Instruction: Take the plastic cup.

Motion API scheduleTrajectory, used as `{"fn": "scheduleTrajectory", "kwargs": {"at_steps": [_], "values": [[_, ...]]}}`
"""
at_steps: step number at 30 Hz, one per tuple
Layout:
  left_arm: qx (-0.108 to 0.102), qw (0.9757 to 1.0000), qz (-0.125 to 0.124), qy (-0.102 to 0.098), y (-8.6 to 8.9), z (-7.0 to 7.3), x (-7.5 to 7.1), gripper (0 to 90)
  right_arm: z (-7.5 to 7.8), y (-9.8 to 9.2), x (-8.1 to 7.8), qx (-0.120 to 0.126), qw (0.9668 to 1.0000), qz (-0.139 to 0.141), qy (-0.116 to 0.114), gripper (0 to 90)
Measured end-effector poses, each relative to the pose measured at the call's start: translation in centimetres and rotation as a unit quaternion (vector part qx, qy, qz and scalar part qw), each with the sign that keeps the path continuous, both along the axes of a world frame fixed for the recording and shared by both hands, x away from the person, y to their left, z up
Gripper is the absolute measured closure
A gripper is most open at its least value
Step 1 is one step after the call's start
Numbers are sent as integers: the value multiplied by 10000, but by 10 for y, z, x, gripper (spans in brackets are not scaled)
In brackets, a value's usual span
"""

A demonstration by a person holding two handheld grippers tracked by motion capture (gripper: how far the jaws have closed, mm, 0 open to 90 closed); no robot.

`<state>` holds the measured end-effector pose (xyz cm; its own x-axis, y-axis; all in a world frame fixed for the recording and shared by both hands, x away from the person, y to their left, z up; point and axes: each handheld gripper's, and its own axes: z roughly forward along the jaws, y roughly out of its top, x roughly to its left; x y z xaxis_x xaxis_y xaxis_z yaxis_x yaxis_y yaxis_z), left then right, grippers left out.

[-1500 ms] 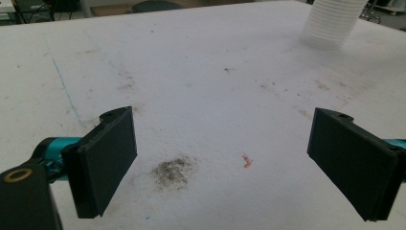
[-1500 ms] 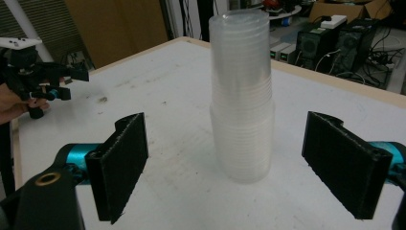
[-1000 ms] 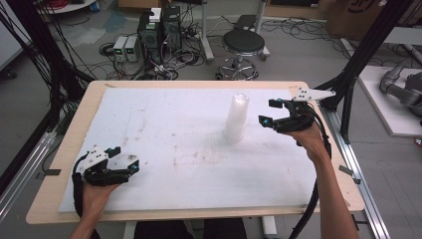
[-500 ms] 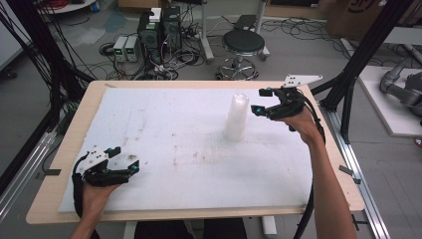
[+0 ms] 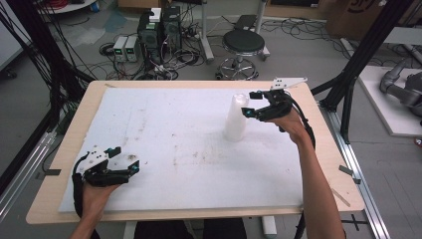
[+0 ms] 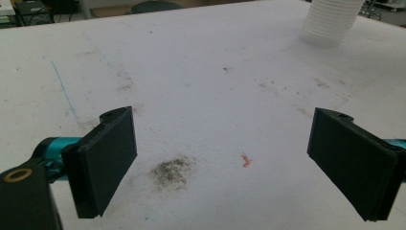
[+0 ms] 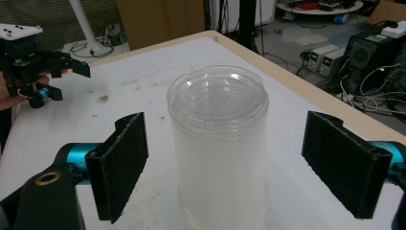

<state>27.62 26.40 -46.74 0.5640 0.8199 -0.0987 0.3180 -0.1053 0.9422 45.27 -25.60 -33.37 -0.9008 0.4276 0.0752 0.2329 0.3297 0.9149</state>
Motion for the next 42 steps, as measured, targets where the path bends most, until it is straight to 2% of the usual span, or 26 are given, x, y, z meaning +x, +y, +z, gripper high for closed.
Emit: {"fn": "scheduleTrajectory", "kwargs": {"at_steps": [5,14,20,22,36,42], "values": [[11,10000,-9,6,0,0,0,96,-3,9,0,-83,10000,41,-2,156],[9,10000,-20,2,0,0,0,96,-9,19,3,-229,9997,-73,25,158],[13,10000,-20,0,0,0,0,96,-12,22,5,-205,9997,-98,43,197],[3,10000,-30,7,0,0,0,96,-13,24,5,-283,9995,-89,47,201],[-20,10000,-22,28,0,0,1,96,-14,27,5,-364,9993,-94,41,292],[-17,10000,-24,33,0,0,1,96,-12,28,3,-379,9992,-104,-63,336]]}}
